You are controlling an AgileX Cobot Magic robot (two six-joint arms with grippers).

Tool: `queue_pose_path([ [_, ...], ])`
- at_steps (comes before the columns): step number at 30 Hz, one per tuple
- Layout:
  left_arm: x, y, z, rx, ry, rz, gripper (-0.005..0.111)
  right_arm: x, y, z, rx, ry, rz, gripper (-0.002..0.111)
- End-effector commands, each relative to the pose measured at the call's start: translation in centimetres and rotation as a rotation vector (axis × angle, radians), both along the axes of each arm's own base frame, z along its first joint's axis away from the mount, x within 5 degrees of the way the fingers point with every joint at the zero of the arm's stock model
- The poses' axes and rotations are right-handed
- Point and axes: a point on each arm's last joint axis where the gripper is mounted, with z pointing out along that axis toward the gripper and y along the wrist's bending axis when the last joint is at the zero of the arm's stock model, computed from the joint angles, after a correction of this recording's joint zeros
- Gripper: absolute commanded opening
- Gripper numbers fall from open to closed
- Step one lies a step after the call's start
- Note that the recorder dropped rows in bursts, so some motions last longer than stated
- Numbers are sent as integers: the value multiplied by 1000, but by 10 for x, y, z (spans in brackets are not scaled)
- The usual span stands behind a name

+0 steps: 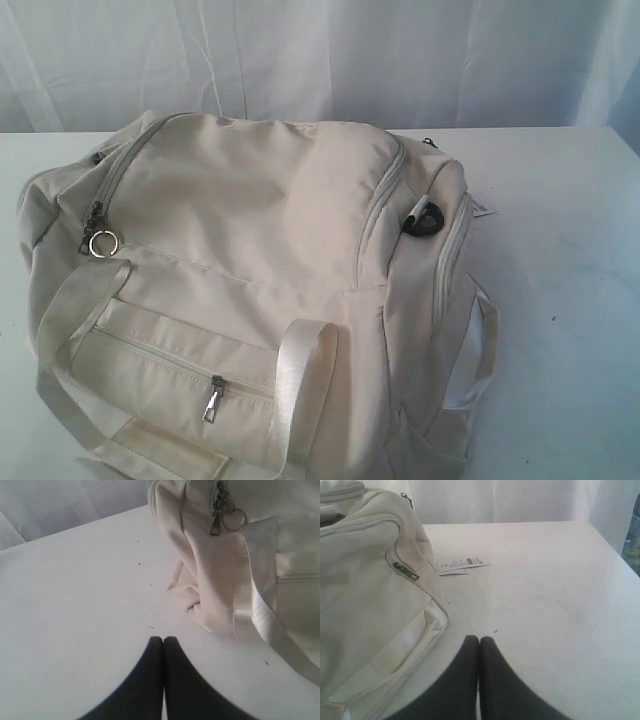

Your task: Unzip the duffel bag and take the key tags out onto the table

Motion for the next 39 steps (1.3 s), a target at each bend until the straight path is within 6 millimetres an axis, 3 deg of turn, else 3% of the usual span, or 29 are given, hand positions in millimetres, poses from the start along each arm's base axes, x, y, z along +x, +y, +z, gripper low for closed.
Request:
queue_pose_path([
  [1, 0, 0, 0, -1, -10, -8, 0, 0, 0, 1, -2, -15, -4, 0],
  [6, 0, 0, 0, -5, -10, -7, 0, 0, 0, 1, -5, -18, -3, 0],
  [10, 1, -2, 4, -170, -50, 11, 0, 0, 0, 2, -7, -34, -2, 0],
  [16, 3, 0, 23, -355, -255, 43, 0, 1, 0, 8, 10, -92, -6, 0],
  [23, -3, 7, 56, -674, -609, 42, 0, 2, 0, 14, 104, -147, -18, 0],
  [27, -7, 9, 65, -652, -727, 31, 0, 2, 0, 18, 133, -183, -21, 0],
  [35, -6, 9, 63, -641, -710, 34, 0, 2, -1, 31, 376, -267, -37, 0],
  [39, -5, 7, 97, -529, -700, 25, 0, 1, -2, 39, 421, -346, -28, 0],
])
